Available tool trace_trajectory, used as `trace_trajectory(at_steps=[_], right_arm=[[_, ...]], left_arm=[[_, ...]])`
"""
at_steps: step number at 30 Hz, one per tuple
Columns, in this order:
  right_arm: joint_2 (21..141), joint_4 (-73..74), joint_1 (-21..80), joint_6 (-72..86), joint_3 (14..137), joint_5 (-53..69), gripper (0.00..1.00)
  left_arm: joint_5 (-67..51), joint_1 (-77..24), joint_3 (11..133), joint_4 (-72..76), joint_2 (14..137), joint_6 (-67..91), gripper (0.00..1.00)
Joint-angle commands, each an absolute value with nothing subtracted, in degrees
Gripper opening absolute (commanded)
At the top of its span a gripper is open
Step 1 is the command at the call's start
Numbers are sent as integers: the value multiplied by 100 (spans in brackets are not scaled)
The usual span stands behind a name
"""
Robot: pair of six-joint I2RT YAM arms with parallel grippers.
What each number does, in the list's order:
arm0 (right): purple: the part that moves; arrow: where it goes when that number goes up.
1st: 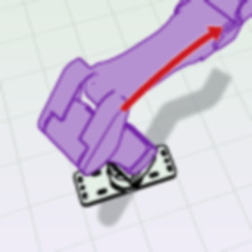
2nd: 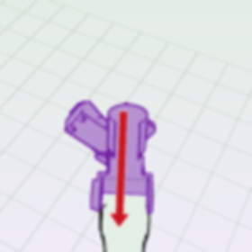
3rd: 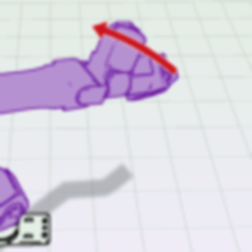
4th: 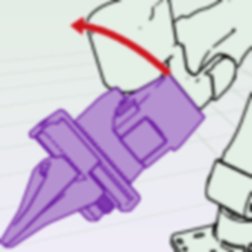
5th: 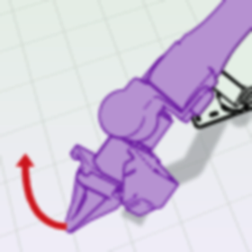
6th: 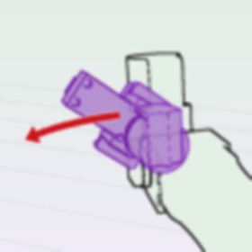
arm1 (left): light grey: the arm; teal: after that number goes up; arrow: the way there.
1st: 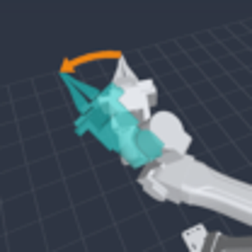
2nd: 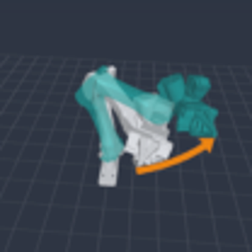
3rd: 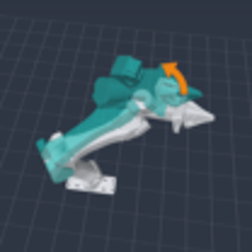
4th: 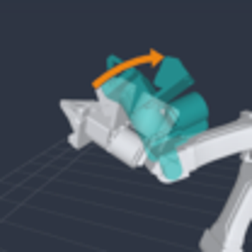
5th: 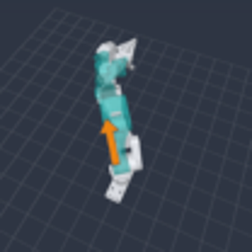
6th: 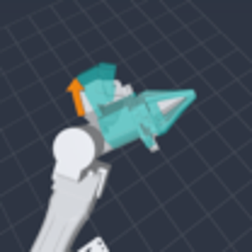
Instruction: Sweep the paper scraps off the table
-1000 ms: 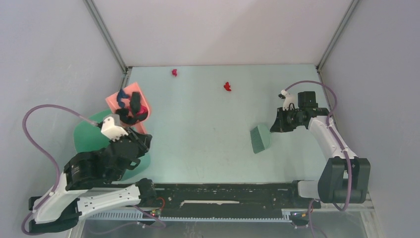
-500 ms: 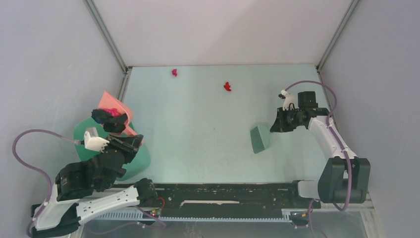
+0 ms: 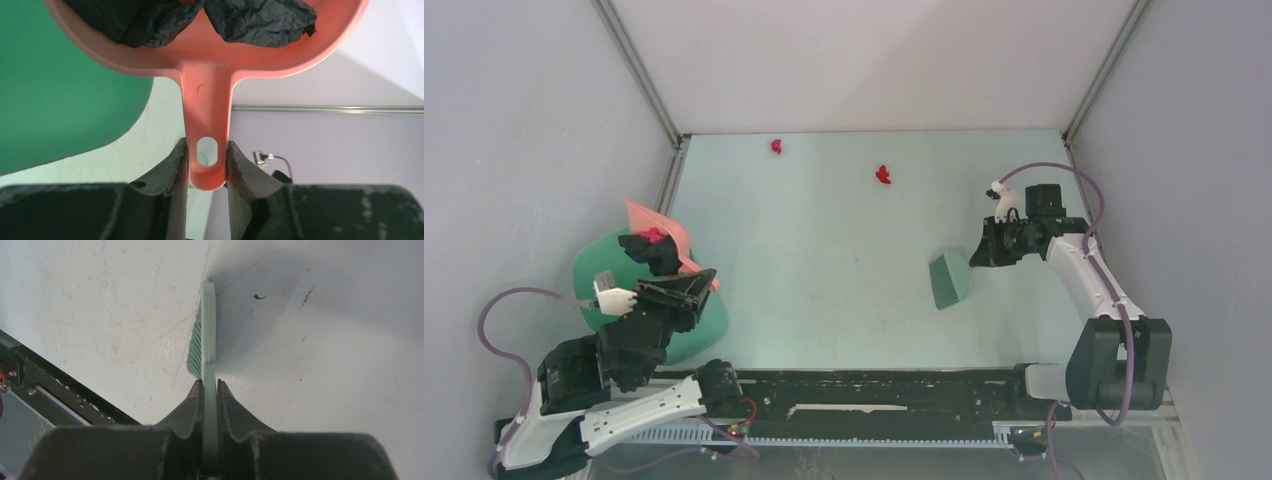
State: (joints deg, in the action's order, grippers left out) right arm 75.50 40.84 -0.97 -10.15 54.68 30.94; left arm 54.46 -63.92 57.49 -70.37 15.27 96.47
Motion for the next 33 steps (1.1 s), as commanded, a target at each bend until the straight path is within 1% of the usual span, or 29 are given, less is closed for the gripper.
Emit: trace_trajectory(at_steps=[1,10,20,25,28,33], right_arm=[[7663,4162,-16,-1157,5442,2956,0],[7625,4173,151,-1169,5447,2903,0],[7617,4199,193,-1187,5449,2891,0],[7638,4197,269,-1195,5449,2867,0],[7623,4196,288,-1195,5445,2855,0],[7577,4228,271,-1191,5449,2872,0]], left_arm=[[5391,-6363,5481,-6362,1259,10390,0],[5257,-6364,5008,-5610,1037,11074,0],[5400,-6363,4899,-4973,863,11086,0],[5463,-6363,5175,-5192,978,10897,0],[5498,-6363,5236,-5708,985,11316,0],[5560,-6365,5159,-5521,883,10985,0]])
